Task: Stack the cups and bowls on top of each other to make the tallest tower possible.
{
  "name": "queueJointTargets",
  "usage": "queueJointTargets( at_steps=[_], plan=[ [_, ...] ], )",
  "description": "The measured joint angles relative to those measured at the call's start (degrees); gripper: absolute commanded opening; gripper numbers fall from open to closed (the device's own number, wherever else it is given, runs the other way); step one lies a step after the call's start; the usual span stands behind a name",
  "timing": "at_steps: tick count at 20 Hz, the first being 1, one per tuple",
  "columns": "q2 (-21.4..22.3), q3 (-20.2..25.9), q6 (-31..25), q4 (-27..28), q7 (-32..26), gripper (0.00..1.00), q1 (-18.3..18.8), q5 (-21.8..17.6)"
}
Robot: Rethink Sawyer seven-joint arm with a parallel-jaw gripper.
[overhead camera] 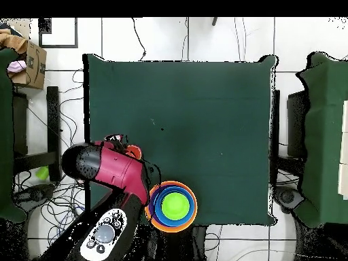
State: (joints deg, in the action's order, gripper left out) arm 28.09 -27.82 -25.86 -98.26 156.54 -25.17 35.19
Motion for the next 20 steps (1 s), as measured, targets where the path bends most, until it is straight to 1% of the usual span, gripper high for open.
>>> queueJointTargets(
  at_steps=[8, 16, 20],
  plan=[
    [-1.40, 0.02, 0.77, -0.01, 0.00, 0.00, 0.02, 0.63],
    [-1.40, 0.35, 0.77, -0.09, 0.00, 0.00, 0.54, 0.64],
    [-1.37, 0.87, 0.77, -0.20, 0.00, 0.00, 1.42, 0.64]
  ],
)
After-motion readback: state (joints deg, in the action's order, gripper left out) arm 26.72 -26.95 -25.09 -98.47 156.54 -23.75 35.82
